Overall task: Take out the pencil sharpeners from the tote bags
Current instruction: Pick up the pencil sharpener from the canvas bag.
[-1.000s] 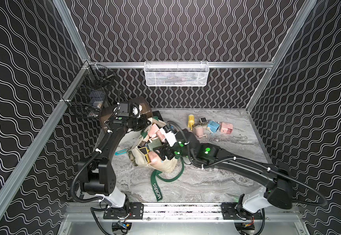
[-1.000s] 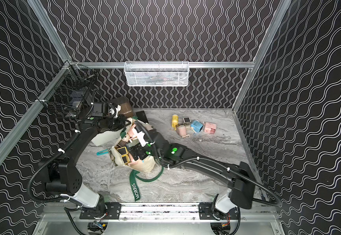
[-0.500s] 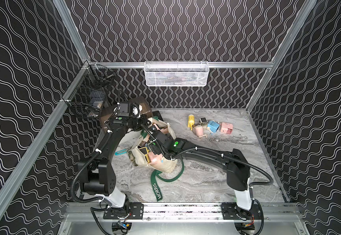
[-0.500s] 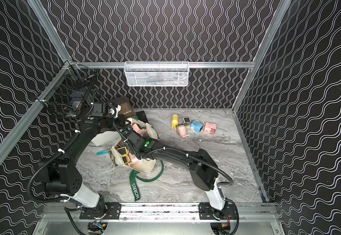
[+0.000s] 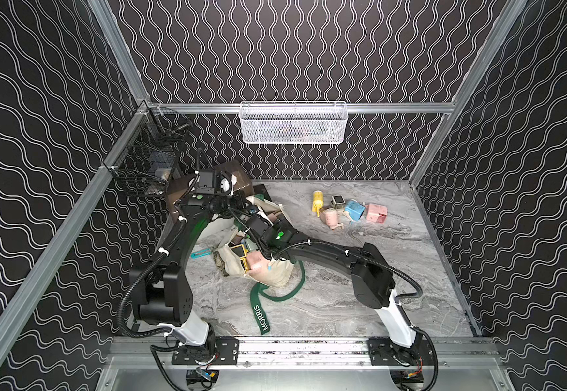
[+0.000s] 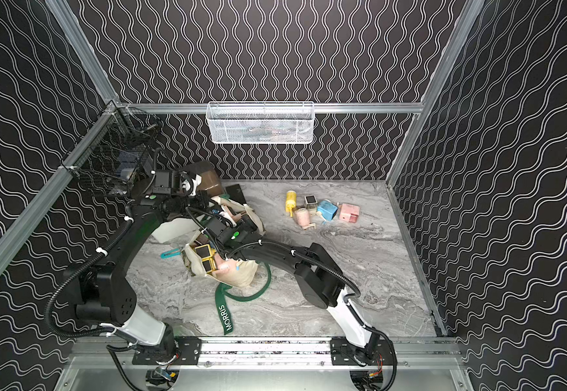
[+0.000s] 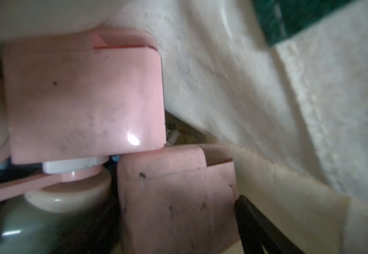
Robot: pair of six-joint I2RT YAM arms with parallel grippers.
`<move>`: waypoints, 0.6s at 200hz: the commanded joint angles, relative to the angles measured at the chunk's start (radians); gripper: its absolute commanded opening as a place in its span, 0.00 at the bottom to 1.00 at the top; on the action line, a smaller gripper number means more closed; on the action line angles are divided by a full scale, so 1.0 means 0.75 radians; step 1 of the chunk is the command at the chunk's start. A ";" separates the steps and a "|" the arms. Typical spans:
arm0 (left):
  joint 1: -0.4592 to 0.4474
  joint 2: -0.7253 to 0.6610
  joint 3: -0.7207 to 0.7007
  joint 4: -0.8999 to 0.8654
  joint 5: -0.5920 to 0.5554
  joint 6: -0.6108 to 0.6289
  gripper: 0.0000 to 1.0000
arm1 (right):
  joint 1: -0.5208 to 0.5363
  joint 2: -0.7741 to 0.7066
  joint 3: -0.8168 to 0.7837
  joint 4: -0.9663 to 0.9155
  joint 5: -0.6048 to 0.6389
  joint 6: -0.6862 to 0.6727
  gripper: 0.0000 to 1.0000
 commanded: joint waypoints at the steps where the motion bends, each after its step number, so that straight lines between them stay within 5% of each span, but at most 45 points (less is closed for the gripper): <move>1: -0.001 -0.014 0.004 -0.058 0.023 0.003 0.00 | -0.004 0.043 0.033 -0.147 0.028 -0.025 0.87; 49: 0.000 -0.014 0.004 -0.058 0.022 0.003 0.00 | -0.007 0.191 0.159 -0.237 0.153 -0.071 0.99; 120: 0.000 -0.016 0.006 -0.060 0.017 0.005 0.00 | -0.004 0.063 0.080 -0.121 0.118 -0.070 0.83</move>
